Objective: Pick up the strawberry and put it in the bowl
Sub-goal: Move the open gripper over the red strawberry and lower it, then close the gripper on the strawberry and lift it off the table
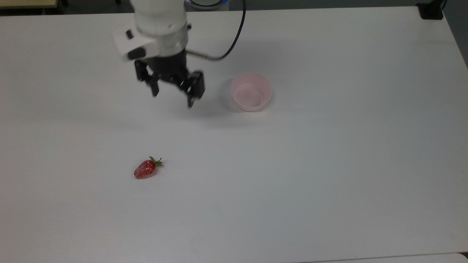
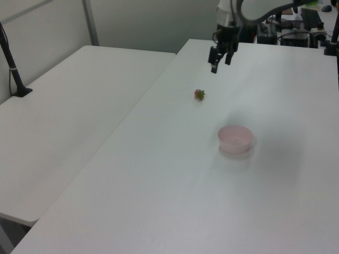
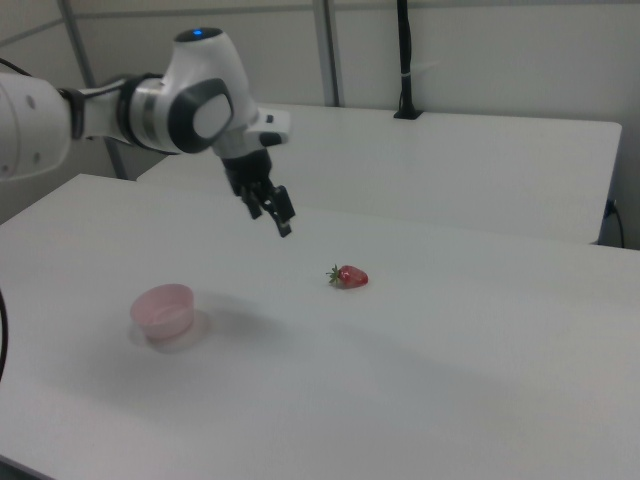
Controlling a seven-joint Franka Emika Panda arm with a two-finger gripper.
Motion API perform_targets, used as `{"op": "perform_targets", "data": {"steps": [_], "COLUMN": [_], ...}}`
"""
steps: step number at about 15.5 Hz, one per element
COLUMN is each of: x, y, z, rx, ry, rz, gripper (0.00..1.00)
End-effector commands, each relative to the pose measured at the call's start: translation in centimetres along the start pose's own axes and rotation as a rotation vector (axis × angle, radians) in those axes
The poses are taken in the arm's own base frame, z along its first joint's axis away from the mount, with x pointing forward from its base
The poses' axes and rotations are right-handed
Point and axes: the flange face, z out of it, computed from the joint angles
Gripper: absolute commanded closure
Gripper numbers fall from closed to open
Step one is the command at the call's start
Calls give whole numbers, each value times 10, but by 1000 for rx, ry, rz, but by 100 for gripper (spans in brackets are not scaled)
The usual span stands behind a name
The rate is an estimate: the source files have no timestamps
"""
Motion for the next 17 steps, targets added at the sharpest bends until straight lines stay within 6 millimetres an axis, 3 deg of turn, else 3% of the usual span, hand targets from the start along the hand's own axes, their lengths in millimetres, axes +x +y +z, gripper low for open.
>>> {"op": "perform_targets", "data": {"steps": [1, 3, 5, 7, 10, 17], "x": [28, 52, 51, 49, 53, 72], "y": [13, 19, 20, 18, 13, 5], "z": [35, 68, 86, 117, 147, 168], "rx": [-2, 5, -79, -157, -175, -179], "ry": [60, 150, 193, 228, 297, 340], "rz": [273, 577, 652, 717, 758, 783], "gripper": [10, 15, 13, 13, 13, 13]}}
